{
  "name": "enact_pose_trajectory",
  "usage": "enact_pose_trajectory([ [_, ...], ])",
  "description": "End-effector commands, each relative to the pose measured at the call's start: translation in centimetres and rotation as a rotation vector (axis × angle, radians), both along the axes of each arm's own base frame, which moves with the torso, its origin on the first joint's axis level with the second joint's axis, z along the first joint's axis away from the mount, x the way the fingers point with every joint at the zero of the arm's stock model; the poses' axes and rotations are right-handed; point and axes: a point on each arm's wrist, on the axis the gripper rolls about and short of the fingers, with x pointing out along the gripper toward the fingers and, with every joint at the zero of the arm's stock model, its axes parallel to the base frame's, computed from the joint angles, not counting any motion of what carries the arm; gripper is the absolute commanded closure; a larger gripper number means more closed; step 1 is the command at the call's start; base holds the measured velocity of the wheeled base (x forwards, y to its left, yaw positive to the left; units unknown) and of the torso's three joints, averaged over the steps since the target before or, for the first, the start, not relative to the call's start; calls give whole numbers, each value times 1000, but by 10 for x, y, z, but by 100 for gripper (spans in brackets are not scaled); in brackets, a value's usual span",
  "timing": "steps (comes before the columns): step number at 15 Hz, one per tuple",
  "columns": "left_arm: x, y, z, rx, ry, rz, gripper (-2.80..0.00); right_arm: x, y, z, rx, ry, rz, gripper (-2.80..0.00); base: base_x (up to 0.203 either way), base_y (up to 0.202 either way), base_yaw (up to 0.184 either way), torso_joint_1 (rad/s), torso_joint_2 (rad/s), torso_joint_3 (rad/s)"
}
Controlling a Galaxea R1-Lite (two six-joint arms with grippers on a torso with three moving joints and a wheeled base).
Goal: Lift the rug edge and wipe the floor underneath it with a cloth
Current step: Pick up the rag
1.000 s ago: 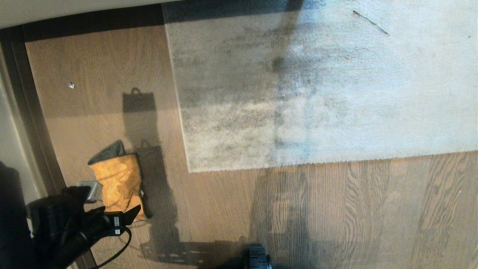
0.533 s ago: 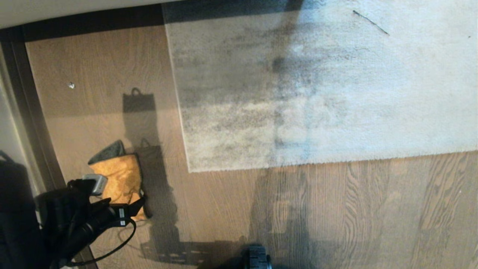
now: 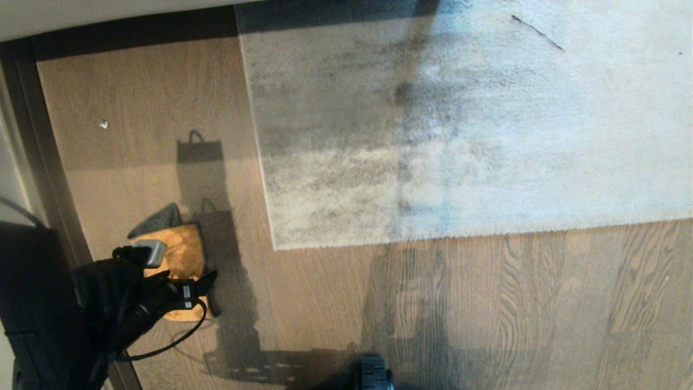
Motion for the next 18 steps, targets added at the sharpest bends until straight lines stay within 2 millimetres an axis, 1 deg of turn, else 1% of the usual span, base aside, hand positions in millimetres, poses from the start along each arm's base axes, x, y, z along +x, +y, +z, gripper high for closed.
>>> enact_pose_trajectory([
  [1, 8, 2, 0, 21, -48, -2, -280, 0, 0, 0, 0, -1, 0, 0, 0, 0, 0, 0, 0, 0],
  [5, 12, 12, 2, 78, -68, 15, -280, 0, 0, 0, 0, -1, 0, 0, 0, 0, 0, 0, 0, 0],
  [9, 11, 22, 4, 102, -72, 41, -280, 0, 0, 0, 0, -1, 0, 0, 0, 0, 0, 0, 0, 0],
  [18, 15, 20, -7, 96, -46, 27, -280, 0, 0, 0, 0, -1, 0, 0, 0, 0, 0, 0, 0, 0],
])
